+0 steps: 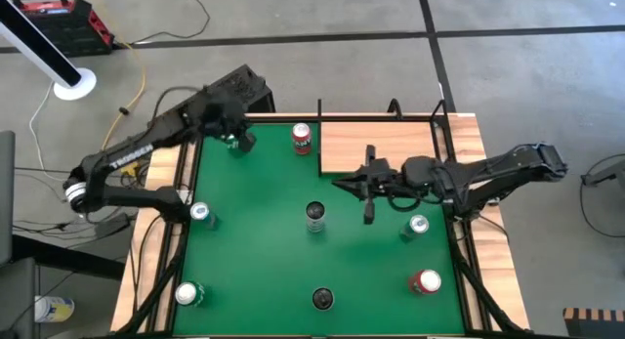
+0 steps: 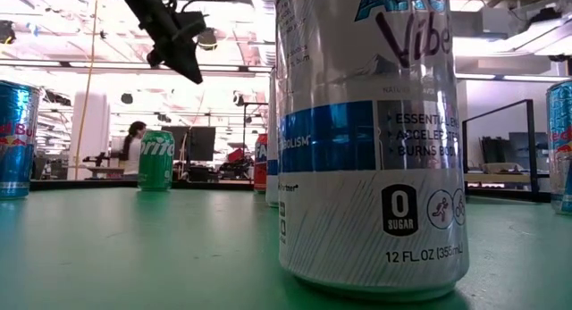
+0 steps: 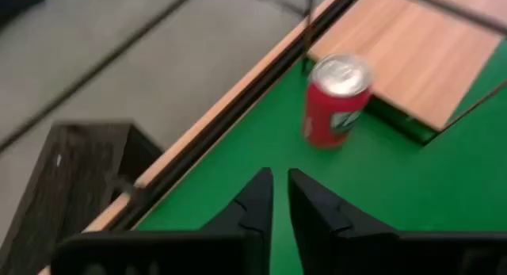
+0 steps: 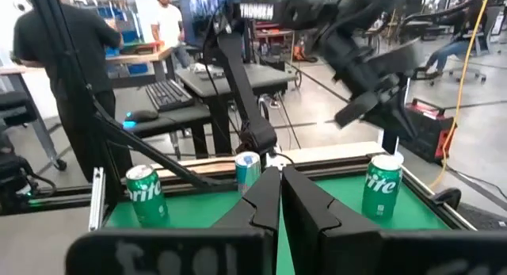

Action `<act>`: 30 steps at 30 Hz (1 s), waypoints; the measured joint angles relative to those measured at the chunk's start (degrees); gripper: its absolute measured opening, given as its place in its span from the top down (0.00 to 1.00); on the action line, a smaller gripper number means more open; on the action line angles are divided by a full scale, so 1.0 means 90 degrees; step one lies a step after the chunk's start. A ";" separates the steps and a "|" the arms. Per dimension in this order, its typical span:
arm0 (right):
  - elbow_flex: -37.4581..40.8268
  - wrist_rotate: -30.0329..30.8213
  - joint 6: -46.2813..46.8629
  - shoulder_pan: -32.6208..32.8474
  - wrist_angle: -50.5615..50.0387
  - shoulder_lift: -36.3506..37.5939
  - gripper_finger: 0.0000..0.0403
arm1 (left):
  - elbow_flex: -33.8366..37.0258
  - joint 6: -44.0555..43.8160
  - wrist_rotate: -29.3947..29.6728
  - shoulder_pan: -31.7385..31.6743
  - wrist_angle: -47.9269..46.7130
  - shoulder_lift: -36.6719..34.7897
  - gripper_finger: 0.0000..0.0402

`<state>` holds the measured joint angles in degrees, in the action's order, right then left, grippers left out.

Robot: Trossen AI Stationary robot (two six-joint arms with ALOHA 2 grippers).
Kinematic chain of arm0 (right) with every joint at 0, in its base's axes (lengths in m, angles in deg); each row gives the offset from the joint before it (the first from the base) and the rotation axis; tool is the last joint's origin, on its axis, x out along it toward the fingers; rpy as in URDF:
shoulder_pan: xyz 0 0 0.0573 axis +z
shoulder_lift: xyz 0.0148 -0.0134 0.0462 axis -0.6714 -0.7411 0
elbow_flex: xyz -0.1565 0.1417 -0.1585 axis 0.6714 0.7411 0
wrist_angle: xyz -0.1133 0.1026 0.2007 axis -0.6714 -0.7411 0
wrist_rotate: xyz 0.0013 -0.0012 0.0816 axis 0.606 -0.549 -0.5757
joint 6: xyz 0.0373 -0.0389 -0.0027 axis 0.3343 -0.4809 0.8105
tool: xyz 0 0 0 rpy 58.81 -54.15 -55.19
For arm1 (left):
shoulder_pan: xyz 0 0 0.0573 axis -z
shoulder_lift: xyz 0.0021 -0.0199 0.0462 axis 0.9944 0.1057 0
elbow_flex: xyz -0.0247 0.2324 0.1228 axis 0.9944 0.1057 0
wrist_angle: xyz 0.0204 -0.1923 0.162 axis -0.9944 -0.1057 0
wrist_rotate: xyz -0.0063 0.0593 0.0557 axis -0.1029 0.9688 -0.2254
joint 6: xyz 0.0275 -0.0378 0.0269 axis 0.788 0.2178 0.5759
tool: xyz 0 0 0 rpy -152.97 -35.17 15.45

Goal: Place canned beverage on shelf
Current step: Put the top orange soda can on the shelf

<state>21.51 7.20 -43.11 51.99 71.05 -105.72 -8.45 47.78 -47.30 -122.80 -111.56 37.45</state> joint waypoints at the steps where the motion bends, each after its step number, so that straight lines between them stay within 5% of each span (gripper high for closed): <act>1: -0.0019 0.0000 -0.0001 0.0010 -0.0007 -0.0052 0.89 | -0.0172 0.0025 -0.0155 -0.0139 -0.0145 0.0123 0.87; 13: -0.0051 0.0000 0.0032 0.0035 -0.0120 -0.0064 0.89 | -0.1296 0.0156 -0.1234 -0.0183 0.0354 0.2114 0.32; 18: -0.0051 0.0000 0.0104 0.0035 -0.1055 0.0284 0.89 | -0.1448 0.0085 -0.1832 -0.0165 0.0916 0.2764 0.13; 24: -0.0051 0.0000 0.0101 -0.0041 -0.1623 0.0580 0.89 | -0.1466 0.0235 -0.1931 0.0067 0.1982 0.3086 0.03; 30: -0.0051 0.0002 0.0105 -0.0353 -0.1601 0.0555 0.89 | -0.1464 0.1670 -0.2074 0.0272 0.2209 0.3443 0.02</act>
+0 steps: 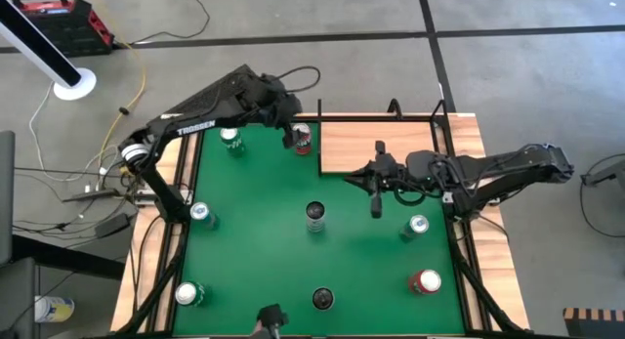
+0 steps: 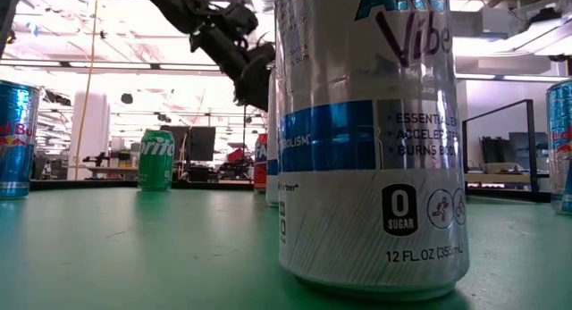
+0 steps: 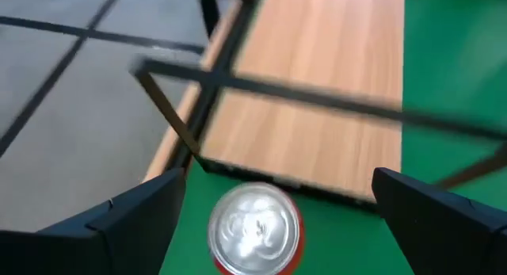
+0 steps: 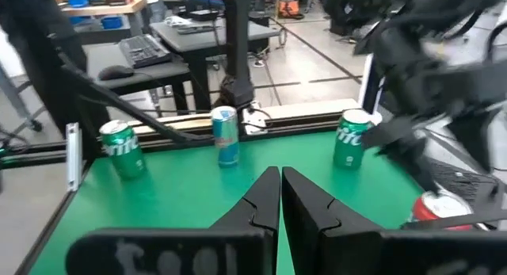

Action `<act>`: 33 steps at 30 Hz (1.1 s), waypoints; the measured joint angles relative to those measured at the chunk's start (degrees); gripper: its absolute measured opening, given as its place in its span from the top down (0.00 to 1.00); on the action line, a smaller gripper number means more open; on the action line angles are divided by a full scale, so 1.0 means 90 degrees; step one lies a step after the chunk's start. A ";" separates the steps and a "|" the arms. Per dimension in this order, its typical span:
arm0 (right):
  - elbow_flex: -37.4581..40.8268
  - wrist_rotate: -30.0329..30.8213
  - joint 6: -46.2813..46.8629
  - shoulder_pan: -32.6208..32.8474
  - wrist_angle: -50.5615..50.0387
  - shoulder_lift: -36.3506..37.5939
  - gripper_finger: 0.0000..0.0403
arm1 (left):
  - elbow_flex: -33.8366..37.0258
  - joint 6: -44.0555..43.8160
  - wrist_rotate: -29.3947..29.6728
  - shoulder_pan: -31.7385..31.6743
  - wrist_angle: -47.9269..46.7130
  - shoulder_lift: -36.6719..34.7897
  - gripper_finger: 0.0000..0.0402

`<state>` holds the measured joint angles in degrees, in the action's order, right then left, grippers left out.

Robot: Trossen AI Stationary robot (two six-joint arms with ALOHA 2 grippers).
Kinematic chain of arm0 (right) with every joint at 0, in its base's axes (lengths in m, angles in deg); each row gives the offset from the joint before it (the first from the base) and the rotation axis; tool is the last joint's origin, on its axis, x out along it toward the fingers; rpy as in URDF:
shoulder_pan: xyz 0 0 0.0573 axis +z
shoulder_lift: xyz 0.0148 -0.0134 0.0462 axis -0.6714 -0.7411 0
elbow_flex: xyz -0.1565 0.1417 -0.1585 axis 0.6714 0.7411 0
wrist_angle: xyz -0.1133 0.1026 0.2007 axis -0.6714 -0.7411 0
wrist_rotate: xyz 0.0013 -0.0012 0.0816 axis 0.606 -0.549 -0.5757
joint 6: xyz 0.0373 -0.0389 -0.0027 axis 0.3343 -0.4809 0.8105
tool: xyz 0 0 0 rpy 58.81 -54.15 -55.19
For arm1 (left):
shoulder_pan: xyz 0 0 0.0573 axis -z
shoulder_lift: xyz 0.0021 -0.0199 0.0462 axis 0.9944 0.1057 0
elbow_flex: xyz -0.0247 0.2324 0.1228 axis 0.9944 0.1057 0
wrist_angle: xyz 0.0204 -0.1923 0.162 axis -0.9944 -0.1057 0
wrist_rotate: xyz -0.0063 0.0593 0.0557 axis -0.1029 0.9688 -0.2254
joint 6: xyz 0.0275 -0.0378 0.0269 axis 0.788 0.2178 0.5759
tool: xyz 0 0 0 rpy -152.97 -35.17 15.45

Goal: Place canned beverage on shelf
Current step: Put the top orange soda can on the shelf

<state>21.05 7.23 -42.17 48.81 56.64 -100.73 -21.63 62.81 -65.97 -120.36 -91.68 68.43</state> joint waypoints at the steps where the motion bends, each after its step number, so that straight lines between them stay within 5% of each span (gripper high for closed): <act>1: 0.0000 0.0000 0.0025 -0.0076 0.0023 -0.0017 0.89 | 0.0001 0.0171 -0.0046 0.0008 -0.0004 0.0069 0.02; 11: 0.0005 0.0005 0.0516 -0.0495 0.0093 -0.0015 0.89 | -0.0003 0.1192 -0.0346 -0.0161 0.0216 0.0439 0.02; 33: 0.0005 0.0007 0.0451 -0.0588 0.0080 -0.0029 0.89 | 0.0005 0.0853 -0.0723 -0.0318 0.0219 0.1316 0.04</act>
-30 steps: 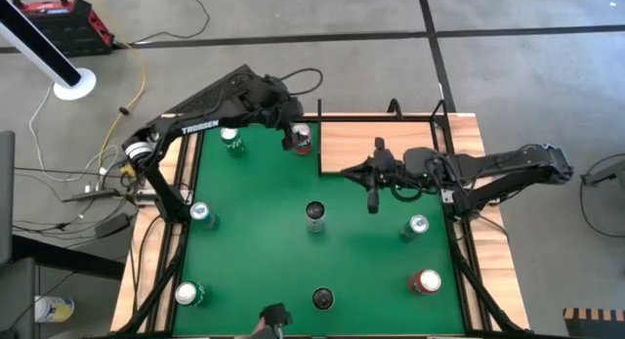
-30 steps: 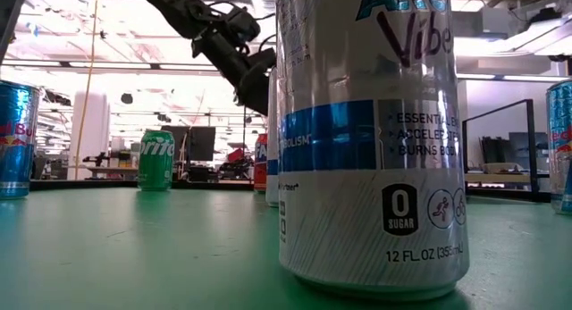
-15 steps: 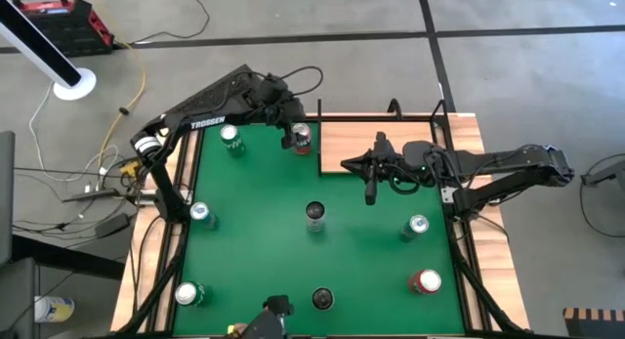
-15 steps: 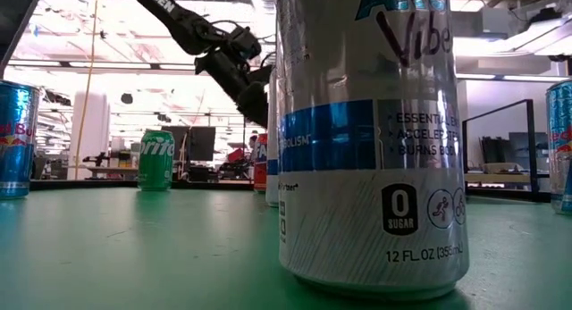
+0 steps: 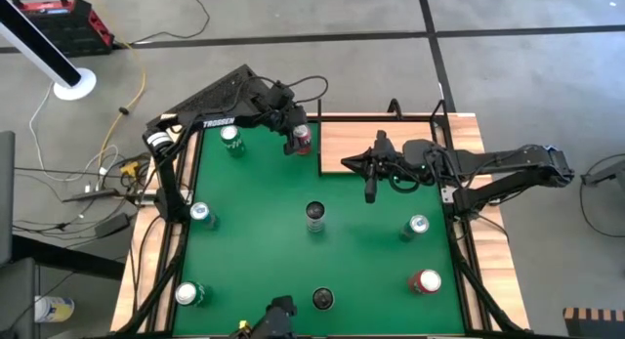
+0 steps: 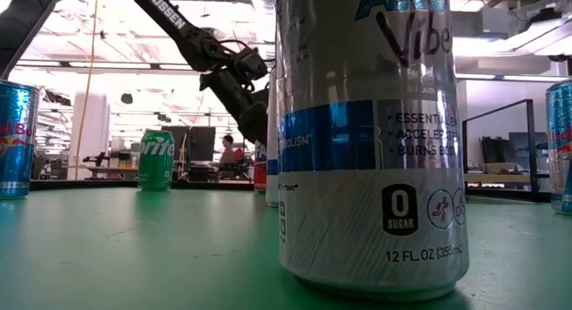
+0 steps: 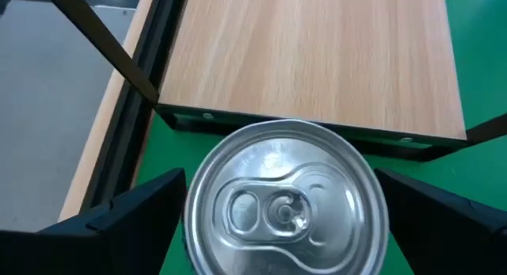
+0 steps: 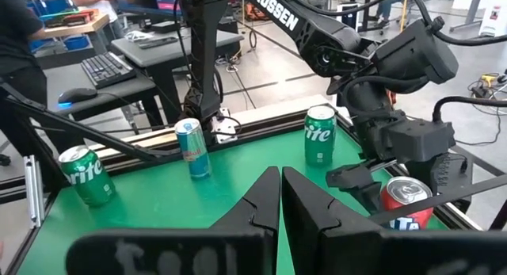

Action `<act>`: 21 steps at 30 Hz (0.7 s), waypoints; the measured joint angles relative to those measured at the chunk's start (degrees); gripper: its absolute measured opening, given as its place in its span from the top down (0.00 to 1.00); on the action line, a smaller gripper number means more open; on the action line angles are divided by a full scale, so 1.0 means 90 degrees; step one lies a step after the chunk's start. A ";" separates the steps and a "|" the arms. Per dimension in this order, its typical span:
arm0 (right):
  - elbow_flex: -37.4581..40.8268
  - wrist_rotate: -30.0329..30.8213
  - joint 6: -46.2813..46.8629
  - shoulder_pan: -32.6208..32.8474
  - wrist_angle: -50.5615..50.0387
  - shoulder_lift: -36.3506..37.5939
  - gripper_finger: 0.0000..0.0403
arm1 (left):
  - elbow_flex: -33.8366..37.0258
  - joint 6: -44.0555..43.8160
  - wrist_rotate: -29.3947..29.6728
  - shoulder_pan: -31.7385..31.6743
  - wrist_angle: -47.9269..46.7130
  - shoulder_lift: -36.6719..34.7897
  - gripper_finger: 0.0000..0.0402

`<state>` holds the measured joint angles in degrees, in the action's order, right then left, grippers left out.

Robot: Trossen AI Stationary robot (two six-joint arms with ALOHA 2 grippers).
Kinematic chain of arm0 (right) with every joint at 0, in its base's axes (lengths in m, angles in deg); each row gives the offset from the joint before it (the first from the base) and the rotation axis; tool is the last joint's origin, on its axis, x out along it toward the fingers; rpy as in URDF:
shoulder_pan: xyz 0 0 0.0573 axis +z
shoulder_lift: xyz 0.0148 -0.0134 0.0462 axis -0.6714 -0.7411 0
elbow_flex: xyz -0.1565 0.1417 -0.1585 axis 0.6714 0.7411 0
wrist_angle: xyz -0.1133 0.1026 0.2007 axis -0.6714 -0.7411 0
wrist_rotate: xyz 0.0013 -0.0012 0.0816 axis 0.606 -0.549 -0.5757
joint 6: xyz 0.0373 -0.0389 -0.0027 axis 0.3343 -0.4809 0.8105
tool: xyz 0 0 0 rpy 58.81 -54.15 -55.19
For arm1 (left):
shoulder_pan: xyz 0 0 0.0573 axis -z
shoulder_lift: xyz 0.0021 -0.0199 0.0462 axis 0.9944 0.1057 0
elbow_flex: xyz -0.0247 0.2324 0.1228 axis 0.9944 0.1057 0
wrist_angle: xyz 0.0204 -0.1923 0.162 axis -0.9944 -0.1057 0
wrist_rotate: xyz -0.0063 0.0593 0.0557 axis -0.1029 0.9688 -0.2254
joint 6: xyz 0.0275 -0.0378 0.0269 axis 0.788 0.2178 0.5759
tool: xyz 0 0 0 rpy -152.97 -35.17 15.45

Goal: Place canned beverage on shelf
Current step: Put the top orange soda can on the shelf

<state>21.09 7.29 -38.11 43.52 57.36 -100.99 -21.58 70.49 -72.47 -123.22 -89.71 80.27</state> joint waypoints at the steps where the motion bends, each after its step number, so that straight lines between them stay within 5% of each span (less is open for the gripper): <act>1: 0.0000 0.0000 0.0000 0.0000 0.0000 0.0000 0.89 | 0.0000 0.0000 0.0000 0.0001 -0.0011 0.0000 0.05; 10: 0.0000 0.0000 -0.0005 0.0000 -0.0114 0.0000 0.89 | 0.0000 -0.0082 0.0261 0.0051 -0.0072 -0.0006 0.30; 21: 0.0000 0.0000 -0.0005 0.0000 -0.0187 0.0000 0.89 | 0.0019 -0.0003 0.0691 0.0056 -0.0622 -0.0780 0.30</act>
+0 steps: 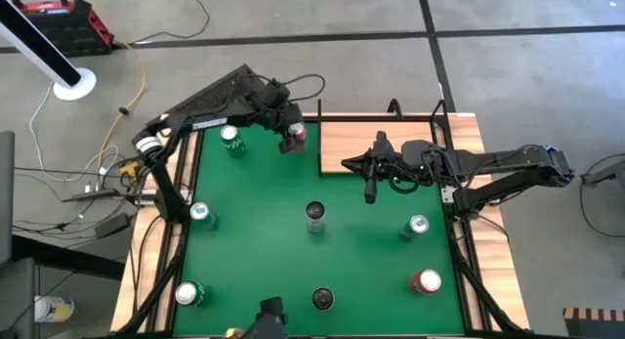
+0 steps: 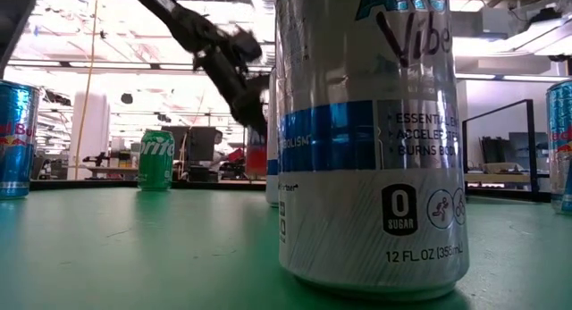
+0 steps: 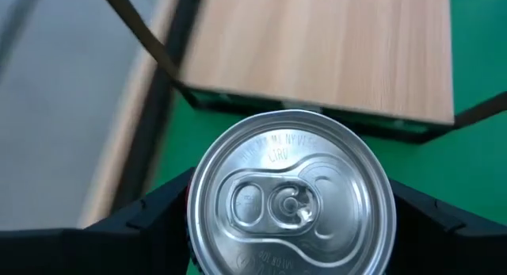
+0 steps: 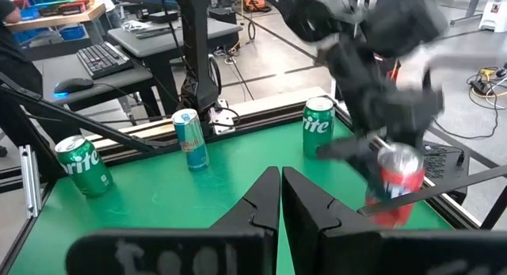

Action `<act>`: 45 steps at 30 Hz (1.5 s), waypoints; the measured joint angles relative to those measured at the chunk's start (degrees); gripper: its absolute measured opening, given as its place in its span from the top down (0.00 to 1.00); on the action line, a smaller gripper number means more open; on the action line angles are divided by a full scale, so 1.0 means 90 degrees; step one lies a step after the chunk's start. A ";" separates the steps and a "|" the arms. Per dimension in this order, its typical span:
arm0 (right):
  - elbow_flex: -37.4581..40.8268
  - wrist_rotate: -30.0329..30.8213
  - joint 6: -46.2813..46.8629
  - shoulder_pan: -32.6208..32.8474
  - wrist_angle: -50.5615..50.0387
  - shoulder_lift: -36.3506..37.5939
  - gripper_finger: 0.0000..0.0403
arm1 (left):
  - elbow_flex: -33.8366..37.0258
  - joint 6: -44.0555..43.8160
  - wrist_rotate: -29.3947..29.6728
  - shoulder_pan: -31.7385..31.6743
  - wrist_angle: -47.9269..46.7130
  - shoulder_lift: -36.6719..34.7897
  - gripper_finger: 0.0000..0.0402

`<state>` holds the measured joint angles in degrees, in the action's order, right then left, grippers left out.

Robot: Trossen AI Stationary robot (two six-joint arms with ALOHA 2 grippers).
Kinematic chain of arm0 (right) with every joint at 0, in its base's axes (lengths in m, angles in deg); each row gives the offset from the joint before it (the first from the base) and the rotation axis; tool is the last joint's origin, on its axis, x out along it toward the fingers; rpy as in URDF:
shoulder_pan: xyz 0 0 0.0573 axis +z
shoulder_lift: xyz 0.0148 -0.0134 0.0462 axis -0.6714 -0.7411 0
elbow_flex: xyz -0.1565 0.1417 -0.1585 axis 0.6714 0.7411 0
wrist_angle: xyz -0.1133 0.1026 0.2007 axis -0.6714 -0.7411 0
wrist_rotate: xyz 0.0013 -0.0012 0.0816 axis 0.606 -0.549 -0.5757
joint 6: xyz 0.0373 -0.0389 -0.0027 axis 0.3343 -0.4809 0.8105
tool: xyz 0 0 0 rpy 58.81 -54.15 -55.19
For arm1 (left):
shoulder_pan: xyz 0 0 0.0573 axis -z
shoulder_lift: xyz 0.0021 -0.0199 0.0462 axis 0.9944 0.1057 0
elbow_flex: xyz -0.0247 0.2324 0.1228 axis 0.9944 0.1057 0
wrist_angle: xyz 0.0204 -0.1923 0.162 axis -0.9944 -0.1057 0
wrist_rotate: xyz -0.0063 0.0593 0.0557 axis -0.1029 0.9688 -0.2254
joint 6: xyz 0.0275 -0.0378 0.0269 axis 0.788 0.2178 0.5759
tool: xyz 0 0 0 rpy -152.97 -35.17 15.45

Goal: Place canned beverage on shelf
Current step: Put the top orange soda can on the shelf

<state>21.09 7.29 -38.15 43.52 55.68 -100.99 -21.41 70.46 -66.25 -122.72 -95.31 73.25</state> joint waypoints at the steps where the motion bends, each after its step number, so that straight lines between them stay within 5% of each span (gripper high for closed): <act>1: 0.0000 0.0000 0.0000 0.0000 0.0002 0.0000 0.89 | -0.0003 0.0041 0.0107 0.0000 -0.0022 -0.0165 0.30; 16: 0.0000 0.0000 -0.0022 0.0000 0.0009 0.0000 0.89 | -0.0017 -0.0438 0.0705 0.0201 0.1631 -0.1851 0.30; 30: 0.0000 0.0129 -0.0064 -0.0083 -0.0032 0.0469 0.89 | -0.0556 -0.0936 0.0423 0.1226 0.3060 -0.0697 0.30; 45: 0.0002 0.1551 0.0548 -0.0557 -0.1759 0.1378 0.89 | -0.4288 -0.0894 0.0493 0.1686 -0.0783 0.2152 0.30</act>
<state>21.11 21.25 -33.22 38.51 39.85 -88.59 -60.00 62.41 -61.82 -107.54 -102.35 92.62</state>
